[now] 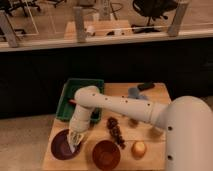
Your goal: Wipe purple bowl with towel
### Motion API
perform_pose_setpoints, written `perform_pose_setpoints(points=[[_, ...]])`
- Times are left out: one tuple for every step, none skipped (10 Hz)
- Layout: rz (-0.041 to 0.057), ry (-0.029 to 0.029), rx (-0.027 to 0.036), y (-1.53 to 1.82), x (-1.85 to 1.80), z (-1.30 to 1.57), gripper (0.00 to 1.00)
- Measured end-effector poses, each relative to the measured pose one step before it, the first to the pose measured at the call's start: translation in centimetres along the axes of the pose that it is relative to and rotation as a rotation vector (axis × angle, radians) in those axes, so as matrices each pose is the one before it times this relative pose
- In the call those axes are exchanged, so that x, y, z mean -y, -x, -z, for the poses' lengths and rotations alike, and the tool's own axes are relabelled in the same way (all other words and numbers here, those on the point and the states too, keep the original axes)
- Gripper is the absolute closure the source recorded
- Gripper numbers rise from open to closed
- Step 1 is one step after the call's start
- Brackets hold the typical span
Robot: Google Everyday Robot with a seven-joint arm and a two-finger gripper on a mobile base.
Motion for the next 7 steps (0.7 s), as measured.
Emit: perform_pose_setpoints(points=[[0.00863, 0.00273, -0.00188, 0.023, 0.678, -0.268, 1.00], [0.01350, 0.00838, -0.00202, 0.090, 1.071, -0.422, 1.00], [0.01499, 0.01207, 0.00061, 0.164, 1.046, -0.507, 1.00], [0.01318, 0.00961, 0.00102, 0.109, 0.750, -0.386, 1.00], [0.00967, 0.00948, 0.00526, 0.171, 0.406, -0.247, 1.00], [0.00942, 0.00047, 0.00895, 0.248, 0.265, -0.087, 1.00], [0.01144, -0.00061, 0.00745, 0.223, 0.259, -0.062, 1.00]])
